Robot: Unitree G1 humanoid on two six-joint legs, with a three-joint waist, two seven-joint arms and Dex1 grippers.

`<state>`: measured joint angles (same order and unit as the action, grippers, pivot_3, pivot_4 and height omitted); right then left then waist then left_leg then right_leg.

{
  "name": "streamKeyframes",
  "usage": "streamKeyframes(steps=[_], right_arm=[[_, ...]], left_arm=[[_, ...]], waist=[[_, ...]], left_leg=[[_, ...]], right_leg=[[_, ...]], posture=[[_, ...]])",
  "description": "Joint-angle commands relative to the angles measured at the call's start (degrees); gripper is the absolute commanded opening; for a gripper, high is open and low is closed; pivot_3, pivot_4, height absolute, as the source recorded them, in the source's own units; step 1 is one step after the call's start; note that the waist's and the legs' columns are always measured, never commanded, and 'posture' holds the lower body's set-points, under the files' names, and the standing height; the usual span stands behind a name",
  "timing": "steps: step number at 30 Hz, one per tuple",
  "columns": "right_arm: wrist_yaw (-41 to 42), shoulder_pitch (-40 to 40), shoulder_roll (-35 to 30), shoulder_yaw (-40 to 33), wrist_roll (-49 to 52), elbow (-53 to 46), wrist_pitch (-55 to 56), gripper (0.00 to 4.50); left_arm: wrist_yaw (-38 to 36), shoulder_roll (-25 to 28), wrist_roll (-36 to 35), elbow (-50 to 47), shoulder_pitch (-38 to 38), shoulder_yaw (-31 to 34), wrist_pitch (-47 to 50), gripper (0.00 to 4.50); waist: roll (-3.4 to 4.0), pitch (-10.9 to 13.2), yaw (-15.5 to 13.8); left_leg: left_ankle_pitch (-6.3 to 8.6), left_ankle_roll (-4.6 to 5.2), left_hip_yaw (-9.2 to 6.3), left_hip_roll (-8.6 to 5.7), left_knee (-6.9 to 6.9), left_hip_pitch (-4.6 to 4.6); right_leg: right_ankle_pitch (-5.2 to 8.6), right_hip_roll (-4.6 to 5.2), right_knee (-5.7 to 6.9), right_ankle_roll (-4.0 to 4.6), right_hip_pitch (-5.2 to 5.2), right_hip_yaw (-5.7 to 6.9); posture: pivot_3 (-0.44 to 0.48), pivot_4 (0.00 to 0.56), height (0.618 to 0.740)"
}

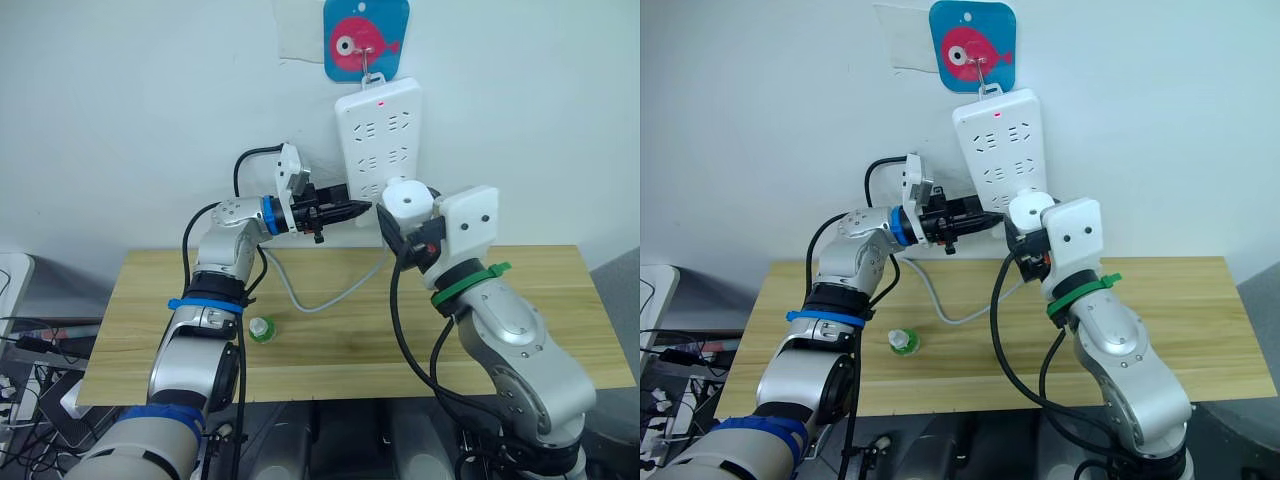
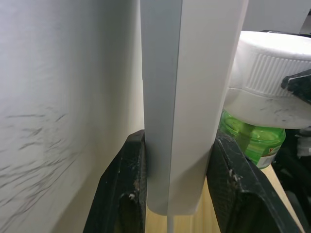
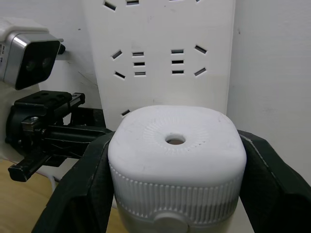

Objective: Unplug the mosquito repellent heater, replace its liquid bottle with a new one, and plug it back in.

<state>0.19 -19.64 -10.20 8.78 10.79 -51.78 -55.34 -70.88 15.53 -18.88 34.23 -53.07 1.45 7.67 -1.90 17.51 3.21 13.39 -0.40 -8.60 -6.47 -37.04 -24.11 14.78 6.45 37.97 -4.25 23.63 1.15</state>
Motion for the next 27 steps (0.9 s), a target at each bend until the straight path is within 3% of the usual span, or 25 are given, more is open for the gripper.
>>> streamKeyframes(steps=[1,11,15,24,25,27], right_arm=[[1.5,1.9,0.0,-1.3,2.5,-6.2,-3.7,3.00],[1.7,2.3,0.6,-5.0,3.7,-6.1,-4.8,3.00],[4.3,4.5,5.1,-16.6,11.1,-6.5,-6.2,3.00],[8.8,6.5,3.6,-27.8,19.3,0.8,-4.7,3.00],[9.0,6.6,4.4,-29.1,21.1,2.1,-5.3,3.00],[10.1,7.1,5.5,-31.3,25.8,4.6,-6.9,3.00]], left_arm=[[5.5,0.5,0.0,1.1,-2.8,2.4,-0.9,1.29],[6.3,0.9,0.4,3.3,-3.1,2.3,-2.4,1.29],[6.0,3.4,1.1,3.5,-1.7,2.4,-2.5,1.29],[8.1,7.0,-0.2,-3.4,4.4,3.4,0.6,4.18],[8.7,7.6,-0.5,-5.4,6.0,3.7,1.6,4.41],[9.4,9.5,-1.3,-11.3,11.0,4.3,4.0,4.47]], waist=[[0.00,0.0,0.0],[0.01,0.0,0.4],[0.00,0.0,0.9],[0.22,-0.1,2.5],[0.23,-0.1,2.8],[0.28,-0.2,3.3]], left_leg=[[0.00,0.00,-0.03,0.00,0.00,-0.02],[-0.35,0.10,0.05,0.07,0.05,-0.02],[-0.43,-0.04,0.11,0.11,0.06,-0.04],[-0.41,0.01,0.30,0.38,0.19,0.02],[-0.41,0.01,0.34,0.40,0.19,0.03],[-0.41,0.00,0.53,0.47,0.19,0.05]], right_leg=[[0.00,0.00,0.00,0.00,0.00,0.02],[-0.31,-0.14,0.05,0.05,0.16,-0.12],[-0.43,-0.14,0.08,0.11,0.20,-0.14],[-0.64,-0.36,0.23,0.23,0.44,-0.29],[-0.64,-0.37,0.23,0.23,0.44,-0.30],[-0.64,-0.37,0.21,0.24,0.44,-0.41]], posture=[[-0.248,0.327,0.740],[-0.264,0.314,0.740],[-0.270,0.308,0.740],[-0.245,0.285,0.740],[-0.243,0.284,0.740],[-0.234,0.275,0.740]])
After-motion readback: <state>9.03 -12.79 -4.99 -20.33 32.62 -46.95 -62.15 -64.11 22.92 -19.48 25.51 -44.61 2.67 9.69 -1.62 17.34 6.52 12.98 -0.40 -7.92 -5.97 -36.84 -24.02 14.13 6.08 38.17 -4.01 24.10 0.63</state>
